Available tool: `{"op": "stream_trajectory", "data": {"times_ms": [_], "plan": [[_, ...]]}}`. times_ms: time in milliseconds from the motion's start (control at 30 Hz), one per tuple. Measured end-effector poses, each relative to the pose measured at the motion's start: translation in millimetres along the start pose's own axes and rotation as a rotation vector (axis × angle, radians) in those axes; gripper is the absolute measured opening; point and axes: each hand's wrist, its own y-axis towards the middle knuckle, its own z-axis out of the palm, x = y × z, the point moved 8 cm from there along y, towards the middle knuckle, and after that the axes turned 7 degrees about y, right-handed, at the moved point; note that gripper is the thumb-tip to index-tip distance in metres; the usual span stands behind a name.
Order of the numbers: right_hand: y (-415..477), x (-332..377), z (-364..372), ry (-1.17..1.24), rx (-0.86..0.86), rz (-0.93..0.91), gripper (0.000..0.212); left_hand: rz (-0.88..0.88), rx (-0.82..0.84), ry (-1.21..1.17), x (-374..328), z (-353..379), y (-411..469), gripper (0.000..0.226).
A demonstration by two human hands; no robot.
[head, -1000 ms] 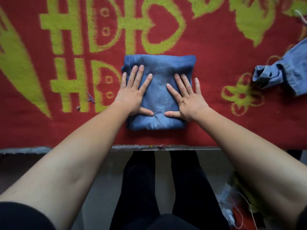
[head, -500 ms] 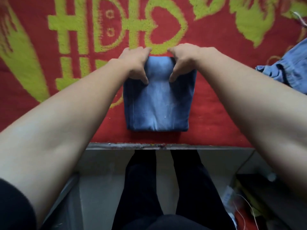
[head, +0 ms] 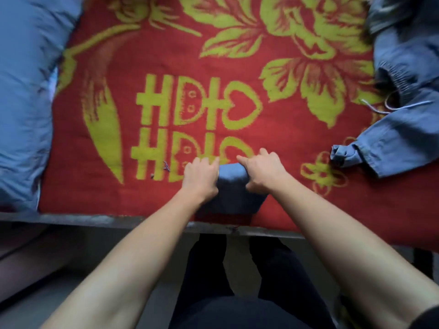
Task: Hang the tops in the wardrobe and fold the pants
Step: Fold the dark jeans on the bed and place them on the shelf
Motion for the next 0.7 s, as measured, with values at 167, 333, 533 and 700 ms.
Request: {"op": "stream_trajectory", "data": {"times_ms": [167,333,533,700], "plan": [[-49.7,32.3,-85.6,-0.059,-0.320,-0.104,0.098,-0.178,-0.249,0.063,32.9,-83.0,-56.3,0.085],[-106.7,75.0,-172.0,-0.090,-0.602,-0.293,0.092,-0.406,-0.502,0.046,62.2,-163.4,-135.7,0.075],[-188.4,135.1,-195.9,-0.125,-0.708,-0.610,0.074,-0.681,-0.645,0.065,55.5,-193.4,-261.8,0.039],[-261.7,214.7,-177.0,-0.152,-0.698,-0.892,0.068,-0.955,-0.626,0.039,59.4,-176.6,-385.6,0.030]]}}
